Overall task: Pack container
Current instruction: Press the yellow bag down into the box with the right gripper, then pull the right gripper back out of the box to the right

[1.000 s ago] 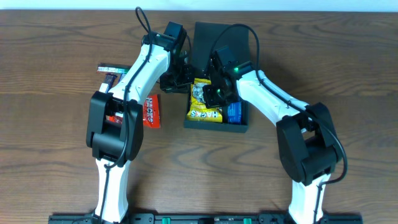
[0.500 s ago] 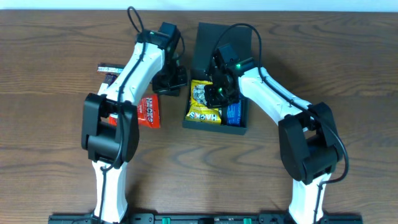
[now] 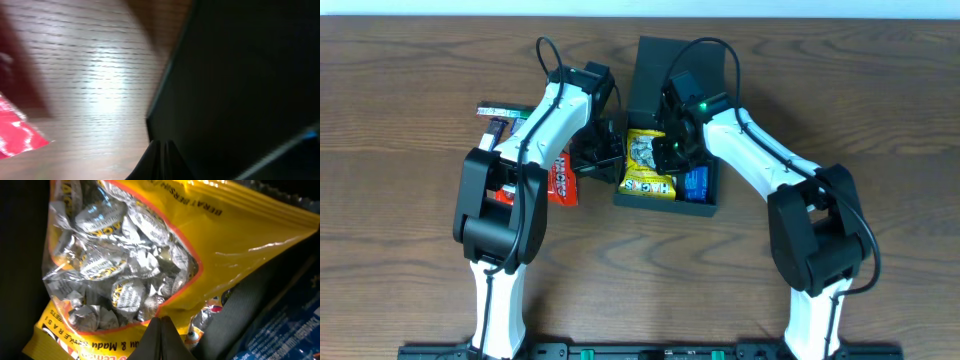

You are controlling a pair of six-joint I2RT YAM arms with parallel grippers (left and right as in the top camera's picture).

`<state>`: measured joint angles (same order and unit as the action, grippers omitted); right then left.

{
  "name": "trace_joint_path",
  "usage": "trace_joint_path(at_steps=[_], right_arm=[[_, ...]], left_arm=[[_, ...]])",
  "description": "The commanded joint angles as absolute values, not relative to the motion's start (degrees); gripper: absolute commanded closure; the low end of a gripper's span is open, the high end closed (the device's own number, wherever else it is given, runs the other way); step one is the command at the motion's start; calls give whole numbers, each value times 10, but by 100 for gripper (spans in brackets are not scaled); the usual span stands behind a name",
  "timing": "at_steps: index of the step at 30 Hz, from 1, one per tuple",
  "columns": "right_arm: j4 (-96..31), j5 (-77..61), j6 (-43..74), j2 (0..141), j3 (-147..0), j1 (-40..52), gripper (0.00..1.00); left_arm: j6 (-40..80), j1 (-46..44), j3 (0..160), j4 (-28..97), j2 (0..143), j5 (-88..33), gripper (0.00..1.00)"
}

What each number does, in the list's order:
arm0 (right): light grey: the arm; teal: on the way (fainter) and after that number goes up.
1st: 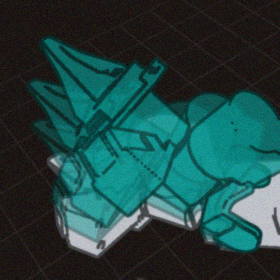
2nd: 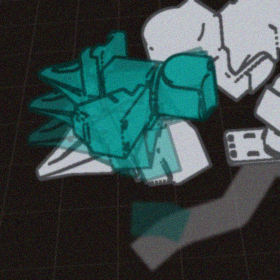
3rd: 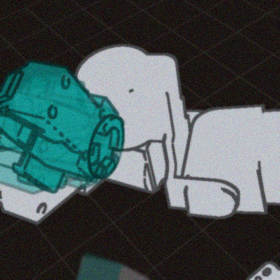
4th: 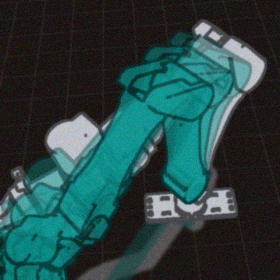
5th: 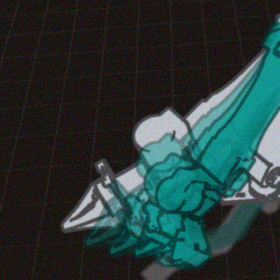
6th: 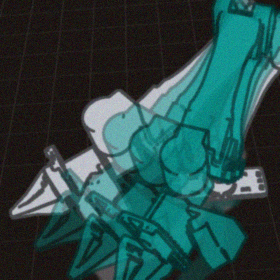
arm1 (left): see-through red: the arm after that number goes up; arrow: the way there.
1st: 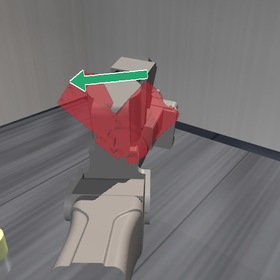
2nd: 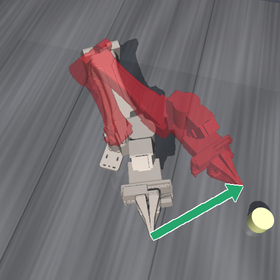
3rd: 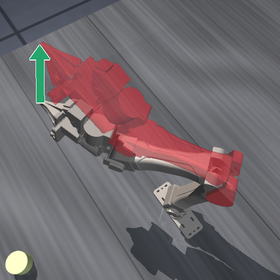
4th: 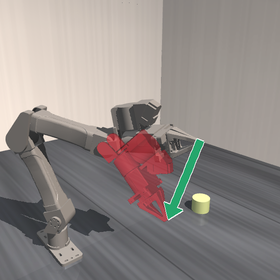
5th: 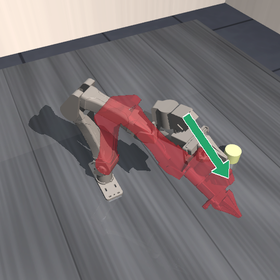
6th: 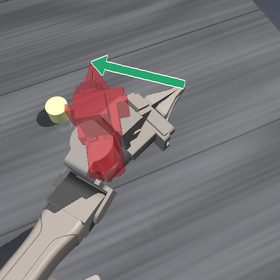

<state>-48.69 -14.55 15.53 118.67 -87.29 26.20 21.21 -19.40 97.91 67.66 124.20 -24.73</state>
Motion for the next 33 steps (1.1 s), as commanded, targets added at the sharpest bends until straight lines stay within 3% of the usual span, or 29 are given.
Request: trace_joint_path(at_steps=[1, 18, 33], right_arm=[[-487, -153, 156, 1182, -883, 278, 98], [-476, -171, 156, 1182, -884, 312, 98], [-536, -70, 156, 1063, -949, 211, 98]], left_arm=[[221, -200, 977, 674, 1229, -296, 94], [221, -237, 977, 651, 1229, -298, 94], [208, -150, 1011, 615, 1176, -196, 94]])
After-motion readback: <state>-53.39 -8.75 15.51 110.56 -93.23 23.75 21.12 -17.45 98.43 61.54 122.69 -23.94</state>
